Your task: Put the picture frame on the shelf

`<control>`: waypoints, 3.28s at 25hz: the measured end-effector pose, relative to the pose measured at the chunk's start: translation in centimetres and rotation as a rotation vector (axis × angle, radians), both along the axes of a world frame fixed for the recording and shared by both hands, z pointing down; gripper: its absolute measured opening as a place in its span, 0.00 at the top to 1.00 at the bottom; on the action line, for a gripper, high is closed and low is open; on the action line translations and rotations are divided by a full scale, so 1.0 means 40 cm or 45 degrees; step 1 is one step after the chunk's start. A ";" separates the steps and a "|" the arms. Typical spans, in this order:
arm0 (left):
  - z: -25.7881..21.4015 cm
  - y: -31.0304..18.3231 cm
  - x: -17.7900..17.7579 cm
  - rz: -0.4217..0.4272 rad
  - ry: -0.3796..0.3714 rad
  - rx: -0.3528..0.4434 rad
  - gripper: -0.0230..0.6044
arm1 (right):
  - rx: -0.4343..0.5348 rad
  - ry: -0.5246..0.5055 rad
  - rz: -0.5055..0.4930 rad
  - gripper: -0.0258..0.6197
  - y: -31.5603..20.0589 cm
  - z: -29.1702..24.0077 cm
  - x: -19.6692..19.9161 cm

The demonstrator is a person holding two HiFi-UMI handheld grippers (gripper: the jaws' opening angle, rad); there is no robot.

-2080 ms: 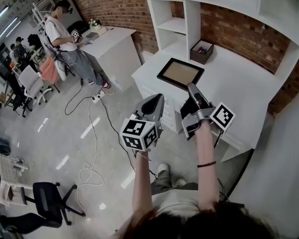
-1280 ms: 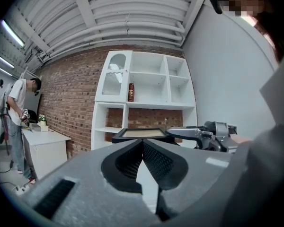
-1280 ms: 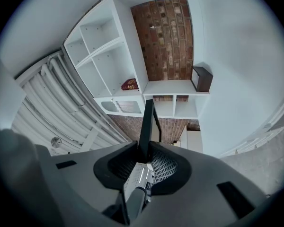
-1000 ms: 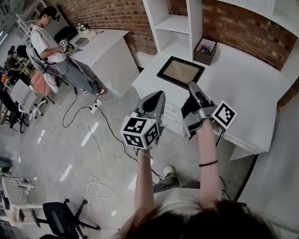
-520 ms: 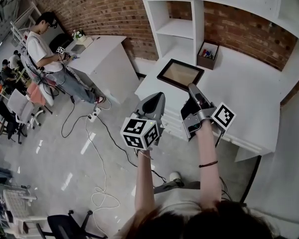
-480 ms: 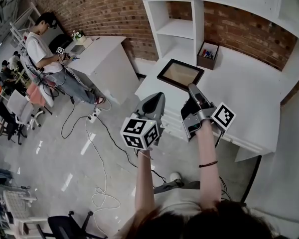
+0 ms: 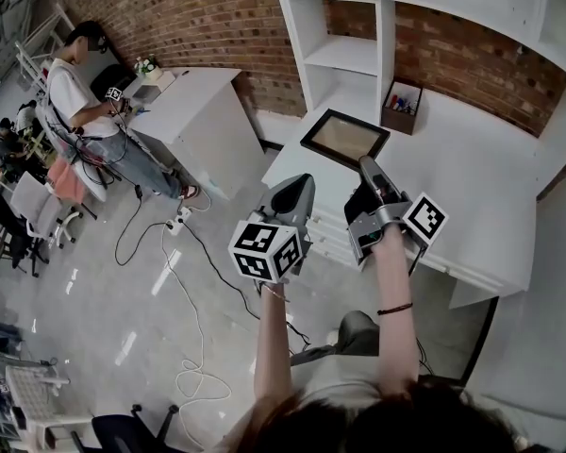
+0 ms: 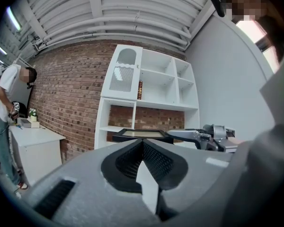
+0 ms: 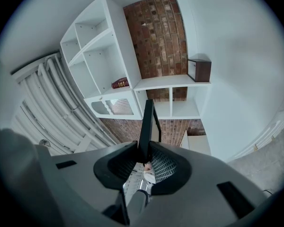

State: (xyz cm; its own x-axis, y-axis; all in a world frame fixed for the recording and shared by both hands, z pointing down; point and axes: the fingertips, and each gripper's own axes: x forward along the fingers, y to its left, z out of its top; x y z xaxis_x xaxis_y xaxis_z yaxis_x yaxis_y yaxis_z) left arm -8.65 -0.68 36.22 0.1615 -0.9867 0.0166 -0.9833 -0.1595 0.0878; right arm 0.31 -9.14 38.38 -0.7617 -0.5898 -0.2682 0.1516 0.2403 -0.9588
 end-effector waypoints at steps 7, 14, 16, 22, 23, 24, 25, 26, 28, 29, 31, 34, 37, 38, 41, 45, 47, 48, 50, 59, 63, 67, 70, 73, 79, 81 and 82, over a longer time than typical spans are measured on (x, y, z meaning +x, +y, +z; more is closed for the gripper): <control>0.014 -0.040 -0.028 -0.011 0.016 -0.007 0.95 | -0.014 0.007 -0.015 0.84 -0.045 0.011 -0.034; -0.024 -0.140 -0.083 -0.029 0.018 0.019 0.95 | -0.009 0.004 -0.034 0.84 -0.152 -0.020 -0.094; -0.030 -0.166 -0.093 -0.032 0.026 0.033 0.95 | 0.004 0.001 -0.043 0.84 -0.177 -0.031 -0.108; -0.026 -0.222 -0.094 -0.036 0.035 0.037 0.95 | -0.003 0.015 -0.062 0.84 -0.228 -0.027 -0.121; -0.029 -0.240 -0.094 -0.039 0.035 0.033 0.95 | -0.010 0.014 -0.066 0.84 -0.246 -0.028 -0.123; -0.031 -0.257 -0.095 -0.043 0.034 0.030 0.95 | -0.015 0.011 -0.072 0.84 -0.265 -0.029 -0.125; -0.032 -0.273 -0.097 -0.049 0.034 0.027 0.95 | -0.019 0.008 -0.078 0.84 -0.282 -0.030 -0.128; -0.032 -0.285 -0.101 -0.055 0.034 0.026 0.95 | -0.022 0.006 -0.084 0.84 -0.296 -0.030 -0.132; -0.029 -0.303 -0.109 -0.068 0.038 0.024 0.95 | -0.026 0.004 -0.095 0.84 -0.315 -0.027 -0.140; -0.028 -0.309 -0.113 -0.075 0.042 0.024 0.95 | -0.028 0.004 -0.100 0.84 -0.322 -0.025 -0.144; -0.028 -0.324 -0.119 -0.087 0.049 0.029 0.95 | -0.030 0.007 -0.112 0.84 -0.335 -0.022 -0.150; -0.027 -0.351 -0.117 -0.094 0.055 0.034 0.95 | -0.033 0.011 -0.126 0.84 -0.359 -0.018 -0.154; -0.020 -0.377 -0.107 -0.095 0.057 0.027 0.95 | -0.043 0.014 -0.132 0.84 -0.383 -0.009 -0.149; -0.018 -0.386 -0.104 -0.094 0.057 0.024 0.95 | -0.048 0.015 -0.132 0.84 -0.391 -0.005 -0.146; -0.015 -0.413 -0.100 -0.092 0.050 0.015 0.95 | -0.053 0.013 -0.131 0.84 -0.417 -0.001 -0.141; -0.011 -0.442 -0.101 -0.092 0.053 0.005 0.95 | -0.052 0.011 -0.137 0.84 -0.439 0.000 -0.145; -0.010 -0.457 -0.098 -0.087 0.049 -0.001 0.95 | -0.053 0.010 -0.139 0.84 -0.448 0.002 -0.145; -0.010 -0.464 -0.096 -0.084 0.048 -0.002 0.95 | -0.055 0.012 -0.140 0.84 -0.452 0.004 -0.145; -0.009 -0.477 -0.094 -0.079 0.047 -0.005 0.95 | -0.058 0.016 -0.142 0.84 -0.459 0.010 -0.144; -0.001 -0.564 -0.120 -0.019 0.052 -0.024 0.95 | -0.070 0.019 -0.086 0.84 -0.530 0.015 -0.165; 0.009 -0.597 -0.147 0.022 0.059 -0.035 0.95 | -0.081 0.016 -0.034 0.84 -0.560 0.022 -0.179; 0.019 -0.630 -0.183 0.070 0.059 -0.050 0.95 | -0.084 0.013 0.017 0.84 -0.583 0.023 -0.205; 0.016 -0.654 -0.212 0.108 0.066 -0.054 0.95 | -0.084 0.016 0.052 0.84 -0.595 0.023 -0.228; 0.017 -0.666 -0.220 0.151 0.069 -0.063 0.95 | -0.090 0.018 0.092 0.84 -0.596 0.021 -0.234; 0.020 -0.737 -0.283 0.235 0.071 -0.075 0.95 | -0.090 0.010 0.174 0.84 -0.654 0.013 -0.289; 0.022 -0.751 -0.301 0.262 0.069 -0.079 0.95 | -0.088 0.009 0.200 0.84 -0.664 0.014 -0.305; 0.023 -0.757 -0.310 0.275 0.068 -0.079 0.95 | -0.090 0.007 0.212 0.84 -0.667 0.015 -0.314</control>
